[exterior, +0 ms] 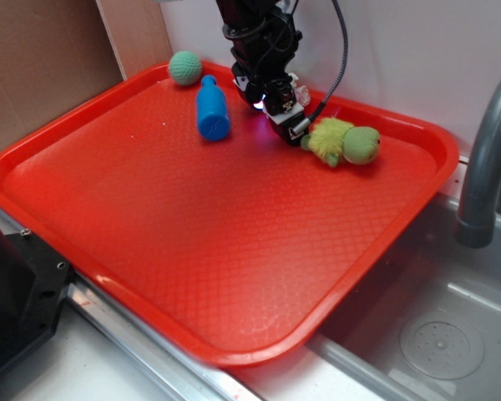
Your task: Grab the white paper.
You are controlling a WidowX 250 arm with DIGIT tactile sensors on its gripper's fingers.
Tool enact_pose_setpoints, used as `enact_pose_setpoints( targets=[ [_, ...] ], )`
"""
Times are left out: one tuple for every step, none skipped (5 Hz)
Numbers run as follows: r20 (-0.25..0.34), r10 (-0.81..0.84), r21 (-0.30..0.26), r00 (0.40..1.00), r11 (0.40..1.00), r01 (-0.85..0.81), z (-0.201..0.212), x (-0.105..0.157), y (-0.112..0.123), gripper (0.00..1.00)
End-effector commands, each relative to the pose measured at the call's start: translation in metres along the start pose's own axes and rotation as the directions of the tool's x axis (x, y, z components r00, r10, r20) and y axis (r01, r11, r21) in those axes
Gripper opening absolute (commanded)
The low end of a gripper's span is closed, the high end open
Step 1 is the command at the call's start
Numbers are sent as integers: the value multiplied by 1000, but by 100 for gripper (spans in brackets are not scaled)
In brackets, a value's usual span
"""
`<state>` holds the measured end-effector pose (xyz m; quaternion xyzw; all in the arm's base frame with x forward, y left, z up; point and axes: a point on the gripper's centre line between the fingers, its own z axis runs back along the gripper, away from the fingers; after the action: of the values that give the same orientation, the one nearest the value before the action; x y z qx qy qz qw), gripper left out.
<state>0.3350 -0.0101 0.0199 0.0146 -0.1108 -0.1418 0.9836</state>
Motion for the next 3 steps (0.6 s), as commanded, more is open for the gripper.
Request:
enact_pose_setpoints(
  targets=[
    [38,4,45,999,999,-6,-1,18,4,100],
    [53,15,55,998,998,-18,3,16,1,0],
    [84,12,44,996,999,-16,9,8,-1,0]
  ],
)
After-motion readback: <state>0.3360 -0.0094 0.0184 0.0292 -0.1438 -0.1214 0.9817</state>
